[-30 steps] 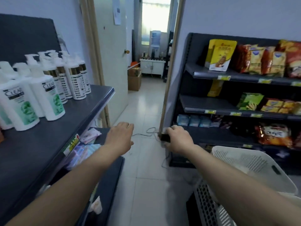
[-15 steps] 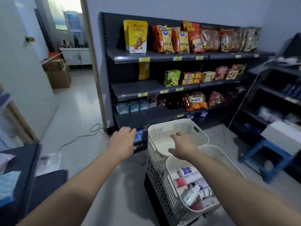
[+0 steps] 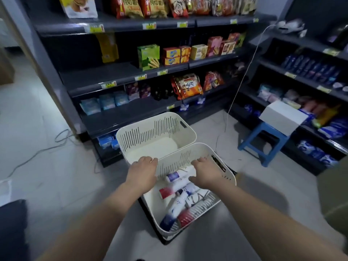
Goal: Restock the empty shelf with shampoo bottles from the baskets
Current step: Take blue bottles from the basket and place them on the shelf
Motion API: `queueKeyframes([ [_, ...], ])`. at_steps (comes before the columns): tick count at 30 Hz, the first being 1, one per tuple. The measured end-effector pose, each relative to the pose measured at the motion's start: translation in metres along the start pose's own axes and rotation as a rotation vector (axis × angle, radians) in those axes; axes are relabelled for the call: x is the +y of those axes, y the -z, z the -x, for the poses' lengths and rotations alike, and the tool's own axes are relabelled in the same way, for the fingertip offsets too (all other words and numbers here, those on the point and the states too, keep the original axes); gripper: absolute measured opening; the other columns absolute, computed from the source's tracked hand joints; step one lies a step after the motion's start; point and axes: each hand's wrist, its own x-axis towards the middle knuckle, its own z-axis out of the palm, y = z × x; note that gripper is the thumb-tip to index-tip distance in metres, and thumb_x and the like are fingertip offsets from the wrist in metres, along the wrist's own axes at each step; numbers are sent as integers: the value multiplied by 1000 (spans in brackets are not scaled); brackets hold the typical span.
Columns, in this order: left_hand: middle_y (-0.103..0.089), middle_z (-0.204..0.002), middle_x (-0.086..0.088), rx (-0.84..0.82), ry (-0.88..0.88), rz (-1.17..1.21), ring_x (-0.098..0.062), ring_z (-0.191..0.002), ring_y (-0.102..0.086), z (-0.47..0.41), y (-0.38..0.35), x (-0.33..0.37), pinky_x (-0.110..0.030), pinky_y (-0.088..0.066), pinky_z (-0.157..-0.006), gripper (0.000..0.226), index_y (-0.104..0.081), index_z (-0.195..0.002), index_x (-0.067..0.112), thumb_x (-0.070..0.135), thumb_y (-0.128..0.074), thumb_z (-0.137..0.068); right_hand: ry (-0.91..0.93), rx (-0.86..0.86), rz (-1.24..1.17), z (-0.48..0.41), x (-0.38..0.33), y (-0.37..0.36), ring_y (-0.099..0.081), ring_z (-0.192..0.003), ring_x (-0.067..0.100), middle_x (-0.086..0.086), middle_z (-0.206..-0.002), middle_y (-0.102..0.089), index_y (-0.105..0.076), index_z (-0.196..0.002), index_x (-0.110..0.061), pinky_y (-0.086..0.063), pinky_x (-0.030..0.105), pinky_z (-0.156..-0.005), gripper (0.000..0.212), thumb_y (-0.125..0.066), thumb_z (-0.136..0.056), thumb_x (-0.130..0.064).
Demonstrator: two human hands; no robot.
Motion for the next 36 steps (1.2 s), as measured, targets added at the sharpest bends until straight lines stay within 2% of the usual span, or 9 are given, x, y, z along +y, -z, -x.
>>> queueKeyframes([
  [7,-55,-126,-4,-160,-66,-7,-24,-121,-49,-31,-46,34,-38,-45,-96,46,-50,-127,18,38,-59,-87,-91,-106,-88,-12,39,-41,-44,-133,28,9,-150,-41,-48,-139,-16,-44,40,-107,58,-63,-89,-39],
  [14,-57,-124,-5,-346,-143,15,-22,-112,-53,-62,-92,46,-35,-43,-92,43,-52,-127,17,34,-58,-89,-214,-246,-143,-41,51,-85,-44,-129,31,12,-138,-52,-51,-135,-17,-40,44,-108,55,-62,-89,-44],
  [20,-59,-119,-5,-485,-208,-76,-22,-106,-55,-87,-123,44,-32,-42,-85,36,-56,-120,16,34,-59,-89,-317,-361,-346,-64,36,-129,-60,-105,23,7,-115,-63,-61,-120,-15,-51,32,-90,38,-64,-90,-38],
  [22,-59,-121,-6,-529,-212,-101,-24,-110,-54,-93,-136,42,-34,-45,-88,38,-57,-121,17,34,-60,-88,-368,-417,-409,-71,29,-147,-59,-93,20,6,-108,-64,-62,-113,-12,-50,28,-78,33,-63,-90,-37],
  [24,-58,-124,-5,-566,-210,-82,-25,-116,-52,-100,-151,37,-36,-44,-94,40,-55,-123,19,36,-59,-87,-408,-486,-453,-78,22,-162,-55,-86,19,7,-103,-64,-62,-110,-12,-46,27,-73,31,-62,-91,-36],
  [29,-55,-127,-8,-580,-185,14,-26,-120,-47,-127,-184,26,-36,-41,-97,41,-55,-122,13,35,-58,-88,-644,-538,-723,-92,3,-195,-64,-90,18,-3,-86,-58,-61,-114,-15,-55,31,-84,27,-62,-94,-34],
  [31,-49,-133,-12,-545,-170,53,-27,-123,-46,-138,-196,24,-36,-41,-98,45,-49,-129,12,30,-57,-88,-746,-510,-843,-100,-4,-206,-64,-90,18,-2,-91,-63,-59,-116,-19,-53,31,-81,31,-64,-92,-36],
  [33,-43,-136,-14,-511,-161,77,-30,-123,-44,-145,-204,26,-39,-41,-97,51,-43,-134,11,32,-54,-88,-855,-450,-918,-106,-10,-216,-65,-95,20,2,-105,-68,-57,-120,-18,-51,29,-80,40,-67,-86,-38],
  [36,-37,-134,-14,-495,-101,119,-32,-112,-51,-148,-213,28,-41,-48,-89,53,-42,-130,13,35,-60,-86,-981,-386,-999,-111,-11,-228,-67,-99,23,5,-109,-69,-58,-118,-15,-54,35,-88,48,-75,-77,-33],
])
